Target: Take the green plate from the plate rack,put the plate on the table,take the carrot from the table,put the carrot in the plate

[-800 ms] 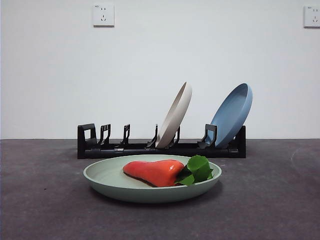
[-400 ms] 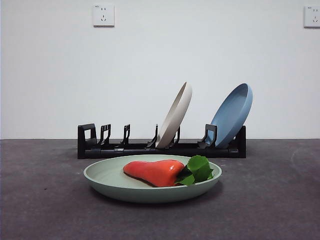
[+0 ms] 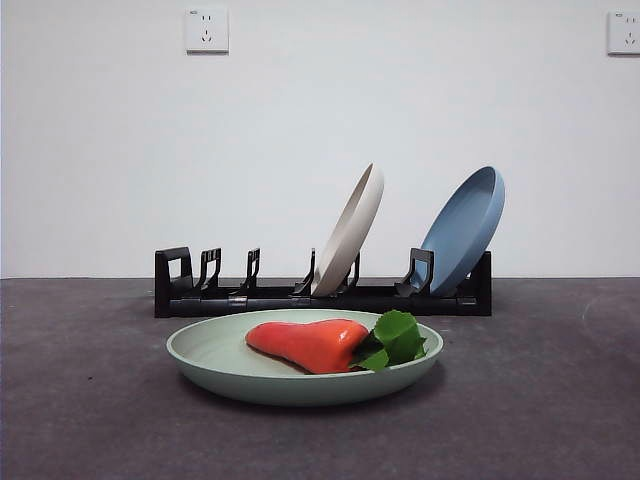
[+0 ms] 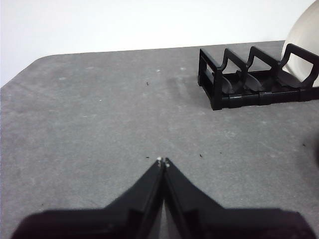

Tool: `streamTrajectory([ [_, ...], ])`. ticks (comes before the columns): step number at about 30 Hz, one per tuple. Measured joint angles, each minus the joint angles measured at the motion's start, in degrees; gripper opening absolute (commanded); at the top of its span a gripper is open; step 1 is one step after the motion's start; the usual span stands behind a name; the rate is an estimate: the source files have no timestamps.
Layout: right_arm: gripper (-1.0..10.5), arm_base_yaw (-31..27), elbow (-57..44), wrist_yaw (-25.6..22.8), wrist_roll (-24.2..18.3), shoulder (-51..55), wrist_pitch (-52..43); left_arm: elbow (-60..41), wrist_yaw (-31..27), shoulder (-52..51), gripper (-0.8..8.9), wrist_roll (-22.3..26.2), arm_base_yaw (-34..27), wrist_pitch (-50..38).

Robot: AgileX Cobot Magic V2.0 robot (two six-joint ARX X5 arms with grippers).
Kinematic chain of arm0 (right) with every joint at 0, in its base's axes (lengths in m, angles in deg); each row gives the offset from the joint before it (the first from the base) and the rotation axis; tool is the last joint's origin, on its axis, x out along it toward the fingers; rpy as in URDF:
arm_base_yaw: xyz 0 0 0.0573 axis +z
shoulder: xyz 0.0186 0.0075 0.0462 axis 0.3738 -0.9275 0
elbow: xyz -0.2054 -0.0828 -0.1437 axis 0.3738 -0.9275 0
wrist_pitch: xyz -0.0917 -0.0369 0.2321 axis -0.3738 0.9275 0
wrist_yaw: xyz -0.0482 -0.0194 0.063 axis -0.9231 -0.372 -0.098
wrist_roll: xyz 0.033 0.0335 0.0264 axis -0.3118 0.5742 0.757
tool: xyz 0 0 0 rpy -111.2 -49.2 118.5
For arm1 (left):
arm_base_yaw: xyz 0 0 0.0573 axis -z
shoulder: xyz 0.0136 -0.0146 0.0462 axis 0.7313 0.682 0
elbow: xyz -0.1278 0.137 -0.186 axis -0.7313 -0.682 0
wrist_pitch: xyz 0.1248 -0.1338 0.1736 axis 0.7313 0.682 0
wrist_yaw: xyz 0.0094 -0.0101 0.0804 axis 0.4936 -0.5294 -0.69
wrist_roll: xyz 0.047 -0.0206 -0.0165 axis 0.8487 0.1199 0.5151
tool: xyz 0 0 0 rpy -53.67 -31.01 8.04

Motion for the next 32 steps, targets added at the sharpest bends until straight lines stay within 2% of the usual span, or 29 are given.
streamTrajectory([
  [15,0.0,-0.02,0.00,-0.09,-0.02,0.11,0.00,0.00,-0.02,0.00,-0.03,0.00,0.00,0.00],
  [19,0.0,-1.86,0.00,-2.82,-1.73,2.54,-1.81,0.00,-0.02,-0.02,-0.03,0.00,0.00,0.00],
  [23,0.0,-8.63,-0.37,-2.75,-3.06,6.95,-10.99,0.00,-0.02,0.00,-0.03,0.00,0.00,0.00],
  [27,0.0,-19.21,-3.13,-1.36,-3.89,12.72,-18.60,0.00,-0.02,0.00,-0.03,0.00,0.00,0.00],
  [32,0.0,-32.20,-9.20,-1.33,-7.80,19.82,-24.00,0.00,-0.02,0.00,-0.03,0.00,0.00,0.00],
])
